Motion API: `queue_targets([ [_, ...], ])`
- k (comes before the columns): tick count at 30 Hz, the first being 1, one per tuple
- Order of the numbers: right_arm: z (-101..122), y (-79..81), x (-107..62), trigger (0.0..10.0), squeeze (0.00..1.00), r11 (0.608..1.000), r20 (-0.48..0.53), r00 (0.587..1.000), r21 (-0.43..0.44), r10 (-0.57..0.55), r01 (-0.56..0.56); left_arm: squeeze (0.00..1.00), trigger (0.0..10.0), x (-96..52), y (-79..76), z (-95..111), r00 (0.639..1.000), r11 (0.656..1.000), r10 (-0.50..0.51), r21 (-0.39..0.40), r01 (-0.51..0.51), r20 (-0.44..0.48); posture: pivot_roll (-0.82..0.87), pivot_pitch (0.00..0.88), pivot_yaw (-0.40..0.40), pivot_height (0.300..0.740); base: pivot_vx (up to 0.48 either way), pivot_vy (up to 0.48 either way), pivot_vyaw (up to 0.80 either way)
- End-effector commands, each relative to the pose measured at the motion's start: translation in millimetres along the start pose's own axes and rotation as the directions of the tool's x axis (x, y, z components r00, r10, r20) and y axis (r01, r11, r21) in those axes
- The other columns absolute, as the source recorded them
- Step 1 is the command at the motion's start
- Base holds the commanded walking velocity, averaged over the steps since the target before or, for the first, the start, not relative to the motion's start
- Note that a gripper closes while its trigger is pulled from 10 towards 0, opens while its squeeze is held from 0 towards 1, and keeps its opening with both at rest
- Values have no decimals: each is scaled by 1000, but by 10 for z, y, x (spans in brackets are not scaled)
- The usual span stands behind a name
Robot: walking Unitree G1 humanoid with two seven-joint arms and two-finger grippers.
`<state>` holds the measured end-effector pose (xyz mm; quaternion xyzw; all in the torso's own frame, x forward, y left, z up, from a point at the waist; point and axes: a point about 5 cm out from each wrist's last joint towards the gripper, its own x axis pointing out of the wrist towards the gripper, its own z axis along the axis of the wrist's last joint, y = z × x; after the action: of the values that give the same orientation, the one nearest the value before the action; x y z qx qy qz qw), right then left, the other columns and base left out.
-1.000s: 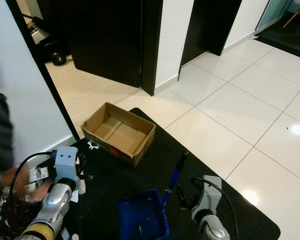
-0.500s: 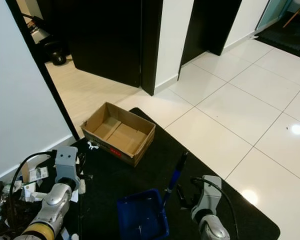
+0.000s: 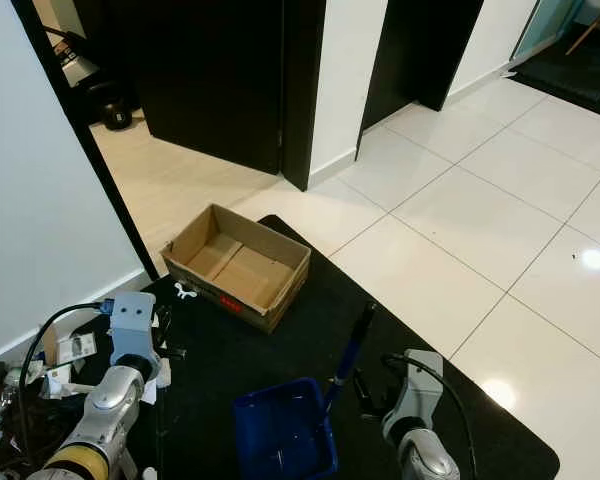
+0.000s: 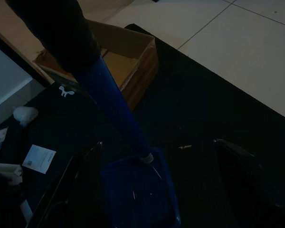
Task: Sweep floor
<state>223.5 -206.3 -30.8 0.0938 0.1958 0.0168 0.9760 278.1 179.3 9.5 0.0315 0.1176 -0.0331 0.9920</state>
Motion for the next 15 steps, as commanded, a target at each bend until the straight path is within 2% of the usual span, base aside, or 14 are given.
queue_targets([
  [1, -13, -40, -16, 10000, 0, 1000, -9, 1000, 12, -15, 15, 0, 10000, -230, -10, -453, 975, 999, 23, -28, -30, -219, 29, 97, -31, 740, 0, 0, 0],
  [15, -25, -44, -30, 10000, 0, 1000, -9, 1000, 11, -15, 15, 0, 10000, -244, -9, -464, 975, 999, 23, -30, -30, -220, 29, 99, -33, 740, 0, 0, 0],
])
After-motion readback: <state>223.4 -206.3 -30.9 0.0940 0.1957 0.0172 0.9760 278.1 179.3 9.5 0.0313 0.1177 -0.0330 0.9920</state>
